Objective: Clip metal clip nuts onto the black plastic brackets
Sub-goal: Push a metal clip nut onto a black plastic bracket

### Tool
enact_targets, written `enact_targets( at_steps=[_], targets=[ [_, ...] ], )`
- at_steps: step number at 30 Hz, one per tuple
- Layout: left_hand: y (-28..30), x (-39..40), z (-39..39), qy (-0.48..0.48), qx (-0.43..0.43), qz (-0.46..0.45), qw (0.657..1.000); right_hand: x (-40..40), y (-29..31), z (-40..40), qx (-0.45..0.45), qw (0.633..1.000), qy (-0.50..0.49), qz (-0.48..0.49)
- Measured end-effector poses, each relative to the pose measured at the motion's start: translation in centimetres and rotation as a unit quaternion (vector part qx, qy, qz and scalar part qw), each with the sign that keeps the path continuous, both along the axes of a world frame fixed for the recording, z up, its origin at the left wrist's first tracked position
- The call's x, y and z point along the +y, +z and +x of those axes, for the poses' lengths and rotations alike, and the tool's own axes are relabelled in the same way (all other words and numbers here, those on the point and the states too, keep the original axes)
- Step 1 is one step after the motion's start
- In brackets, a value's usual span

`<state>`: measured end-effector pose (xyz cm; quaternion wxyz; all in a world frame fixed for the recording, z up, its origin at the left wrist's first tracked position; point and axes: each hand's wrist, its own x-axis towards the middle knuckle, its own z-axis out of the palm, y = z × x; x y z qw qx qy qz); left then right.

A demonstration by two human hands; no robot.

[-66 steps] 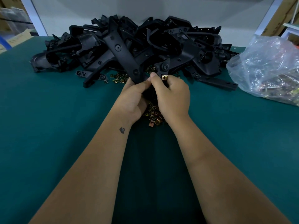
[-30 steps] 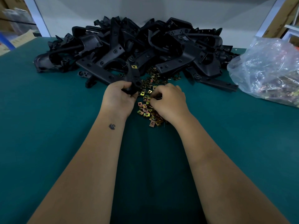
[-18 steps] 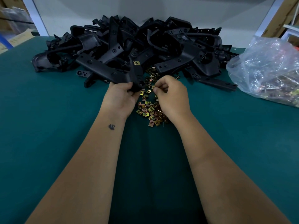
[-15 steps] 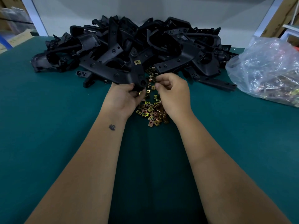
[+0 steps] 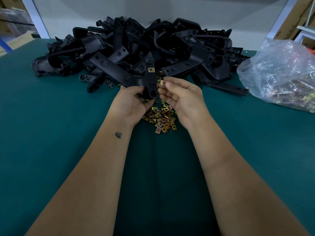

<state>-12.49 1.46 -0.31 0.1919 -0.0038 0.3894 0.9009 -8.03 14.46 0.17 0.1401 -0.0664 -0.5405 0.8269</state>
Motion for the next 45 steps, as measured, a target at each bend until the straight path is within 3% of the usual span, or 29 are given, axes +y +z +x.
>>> enact_targets(
  at_steps=[13,25,45],
  targets=[
    [0.2,-0.17,0.52,-0.017,0.034,0.012,0.999,0.11,-0.18,-0.04,-0.012,0.999,0.025,0.047],
    [-0.07,-0.17,0.16,-0.002,0.014,0.067,0.998,0.1,-0.1,-0.01,0.013,0.999,0.007,0.037],
    [-0.17,0.04,0.11,-0.028,0.034,0.034,0.998,-0.38,-0.04,-0.11,0.011,0.999,0.014,0.047]
  ],
)
